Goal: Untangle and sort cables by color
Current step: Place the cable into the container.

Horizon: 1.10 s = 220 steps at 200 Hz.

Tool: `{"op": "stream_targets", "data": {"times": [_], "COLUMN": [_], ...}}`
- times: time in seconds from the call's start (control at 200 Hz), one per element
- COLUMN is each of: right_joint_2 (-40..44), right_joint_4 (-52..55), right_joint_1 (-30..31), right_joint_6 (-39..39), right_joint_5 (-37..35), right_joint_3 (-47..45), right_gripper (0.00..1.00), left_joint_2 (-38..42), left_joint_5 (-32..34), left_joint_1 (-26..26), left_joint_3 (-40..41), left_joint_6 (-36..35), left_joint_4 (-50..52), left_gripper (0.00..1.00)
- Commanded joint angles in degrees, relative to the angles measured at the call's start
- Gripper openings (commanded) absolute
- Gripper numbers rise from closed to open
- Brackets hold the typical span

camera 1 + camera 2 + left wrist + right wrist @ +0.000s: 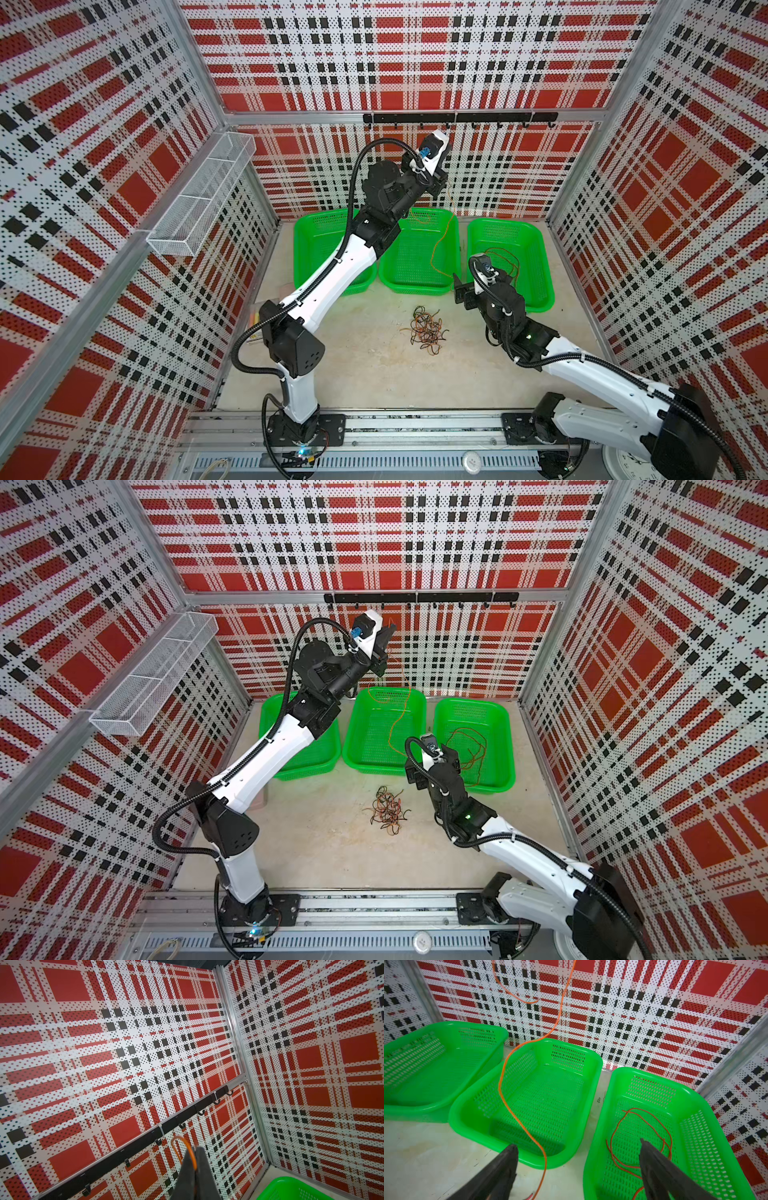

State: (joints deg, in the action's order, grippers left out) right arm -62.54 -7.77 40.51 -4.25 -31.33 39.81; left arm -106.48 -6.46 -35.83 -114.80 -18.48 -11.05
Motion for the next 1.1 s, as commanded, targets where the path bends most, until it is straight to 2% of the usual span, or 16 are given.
{"op": "stream_targets", "data": {"times": [0.0, 0.115, 0.271, 0.401, 0.666, 0.892, 0.947, 0.997, 1.097], "right_joint_2": [-3.2, -5.8, -6.4, -8.1, -13.8, -18.2, -19.6, -20.6, -22.2], "right_joint_4": [7.0, 10.0, 8.4, 6.9, 5.2, 4.5, 4.1, 3.2, 2.3], "right_joint_1": [-2.1, -4.1, -5.2, -5.6, -7.6, -8.7, -9.1, -9.7, -10.6], "right_joint_6": [-1.8, -2.6, -2.4, -1.5, -3.2, -3.4, -3.8, -4.6, -5.9], "right_joint_5": [-2.3, -1.7, 0.9, 6.2, 14.4, 16.6, 17.1, 18.2, 19.1], "right_joint_3": [4.4, 7.0, 7.5, 8.1, 13.1, 15.9, 16.4, 16.5, 17.2], "right_gripper": [0.94, 0.95, 0.95, 0.94, 0.89, 0.86, 0.86, 0.85, 0.85], "left_joint_2": [0.0, -0.3, -1.0, -1.3, -4.9, -9.1, -9.6, -9.6, -8.6], "left_joint_5": [-0.7, -1.1, -2.1, -2.5, -4.3, -6.1, -7.9, -8.0, -7.9], "left_joint_1": [1.3, 3.1, 5.1, 4.6, 7.8, 8.7, 9.1, 9.5, 9.8], "left_joint_3": [1.9, 2.9, 4.8, 9.6, 16.6, 18.7, 18.9, 19.0, 19.4], "left_joint_6": [0.4, 1.4, 2.4, 2.4, 8.5, 11.7, 12.0, 13.1, 12.9], "left_joint_4": [-1.6, -2.0, -2.8, -5.0, -10.0, -11.8, -11.6, -11.7, -11.7], "left_gripper": [0.0, 0.0, 0.0, 0.0, 0.0, 0.0, 0.15, 0.4, 0.68]}}
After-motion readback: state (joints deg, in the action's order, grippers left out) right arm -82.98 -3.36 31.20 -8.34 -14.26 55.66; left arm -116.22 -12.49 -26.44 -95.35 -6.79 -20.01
